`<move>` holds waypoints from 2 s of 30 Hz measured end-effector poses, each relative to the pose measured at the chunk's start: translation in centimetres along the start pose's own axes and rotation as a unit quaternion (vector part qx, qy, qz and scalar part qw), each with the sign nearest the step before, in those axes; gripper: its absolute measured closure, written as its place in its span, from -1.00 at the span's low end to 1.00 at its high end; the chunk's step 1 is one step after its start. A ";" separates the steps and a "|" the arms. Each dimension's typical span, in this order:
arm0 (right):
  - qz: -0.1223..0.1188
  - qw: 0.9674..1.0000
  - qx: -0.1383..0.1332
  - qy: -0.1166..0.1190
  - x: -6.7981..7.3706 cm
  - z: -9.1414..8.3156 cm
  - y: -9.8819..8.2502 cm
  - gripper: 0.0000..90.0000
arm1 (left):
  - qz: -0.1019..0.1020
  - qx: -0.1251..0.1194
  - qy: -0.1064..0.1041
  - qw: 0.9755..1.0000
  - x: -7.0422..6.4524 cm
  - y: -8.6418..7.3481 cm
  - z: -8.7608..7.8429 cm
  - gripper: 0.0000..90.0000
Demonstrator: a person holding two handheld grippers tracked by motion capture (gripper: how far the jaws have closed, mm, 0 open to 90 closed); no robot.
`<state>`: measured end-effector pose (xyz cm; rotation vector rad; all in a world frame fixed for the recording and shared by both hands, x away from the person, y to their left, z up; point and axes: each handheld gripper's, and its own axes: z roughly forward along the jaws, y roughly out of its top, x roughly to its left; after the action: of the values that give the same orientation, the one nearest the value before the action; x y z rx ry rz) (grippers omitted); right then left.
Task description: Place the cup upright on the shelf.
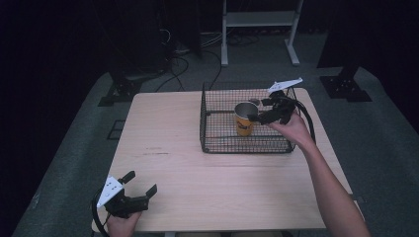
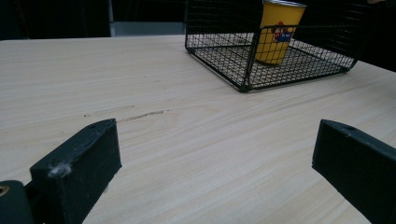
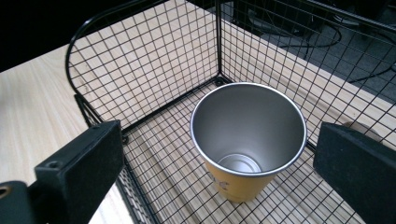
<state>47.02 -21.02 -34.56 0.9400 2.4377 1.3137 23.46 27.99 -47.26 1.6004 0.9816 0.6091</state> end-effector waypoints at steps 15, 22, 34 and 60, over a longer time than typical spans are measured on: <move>-0.018 1.000 0.000 0.003 1.7 -1.1 -1.3 -0.97 | 0.004 0.002 0.005 1.000 -0.2 -0.1 -0.2 -0.99; -0.007 1.000 -0.008 0.025 2.4 -1.7 -1.9 -0.97 | 0.005 0.004 0.005 1.000 -0.2 -0.1 -0.1 -0.99; -0.015 1.000 0.004 0.019 3.1 -2.1 -3.1 -0.97 | 0.005 0.004 0.006 1.000 -0.2 -0.1 -0.1 -0.99; -0.028 0.999 0.009 0.029 5.0 -3.9 -6.7 -0.97 | 0.000 0.008 0.009 1.000 0.2 -0.3 -0.1 -0.99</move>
<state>38.46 -23.17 -37.20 0.8443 2.5030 1.3202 23.36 28.21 -47.52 1.6112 1.0017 0.6193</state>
